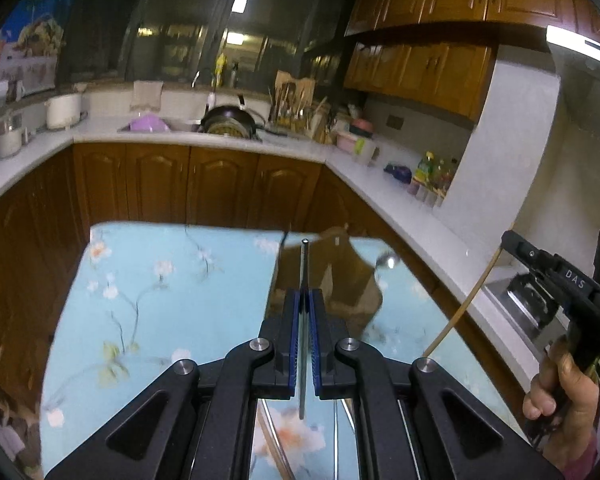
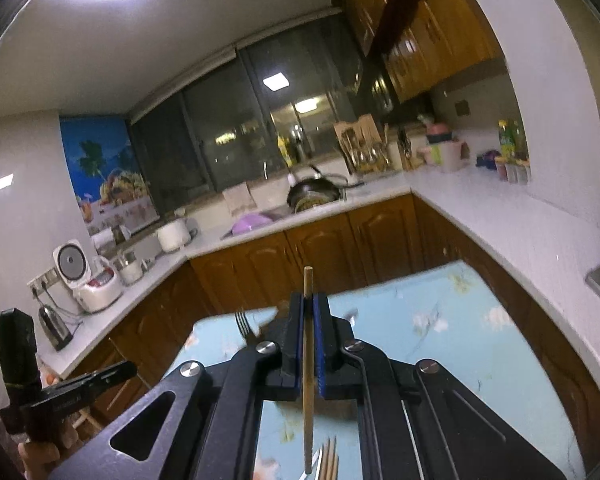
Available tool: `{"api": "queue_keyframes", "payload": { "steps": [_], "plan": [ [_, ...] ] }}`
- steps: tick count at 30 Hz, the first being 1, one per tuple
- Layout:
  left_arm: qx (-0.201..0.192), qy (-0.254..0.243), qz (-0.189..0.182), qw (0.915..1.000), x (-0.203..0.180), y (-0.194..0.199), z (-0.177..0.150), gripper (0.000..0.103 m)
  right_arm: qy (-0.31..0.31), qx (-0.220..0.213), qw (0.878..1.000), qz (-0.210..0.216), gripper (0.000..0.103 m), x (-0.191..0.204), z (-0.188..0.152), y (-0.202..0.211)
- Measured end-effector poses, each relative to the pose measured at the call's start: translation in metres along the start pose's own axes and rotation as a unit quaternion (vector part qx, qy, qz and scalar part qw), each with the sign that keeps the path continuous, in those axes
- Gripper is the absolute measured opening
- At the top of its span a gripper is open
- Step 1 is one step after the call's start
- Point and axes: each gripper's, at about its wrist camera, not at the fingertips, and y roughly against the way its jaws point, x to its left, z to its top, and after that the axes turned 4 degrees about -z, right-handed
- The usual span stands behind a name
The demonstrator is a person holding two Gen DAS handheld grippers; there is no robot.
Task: Organize utensils
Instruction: 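Lift the chopstick and knife and carry them over the wooden holder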
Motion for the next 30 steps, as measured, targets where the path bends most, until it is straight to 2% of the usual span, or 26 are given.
{"api": "queue_keyframes", "payload": {
  "steps": [8,15,22,30],
  "plan": [
    [-0.058,0.003,0.004,0.9983,0.005,-0.022,0.047,0.003,0.003,-0.051,0.999,-0.003,0.005,0.01,0.042,-0.028],
    [-0.085,0.021,0.014,0.9961,0.016,-0.066,0.056,0.003,0.009,-0.072,0.997,-0.018,0.005,0.009,0.055,-0.065],
    [-0.067,0.042,0.028,0.9965,0.029,-0.128,0.036,0.003,0.002,-0.057,0.998,-0.03,0.005,-0.002,0.022,-0.099],
    [-0.016,0.059,0.026,0.9978,0.046,-0.182,0.007,0.004,-0.003,-0.017,0.999,-0.04,0.005,-0.012,-0.021,-0.118]
  ]
}}
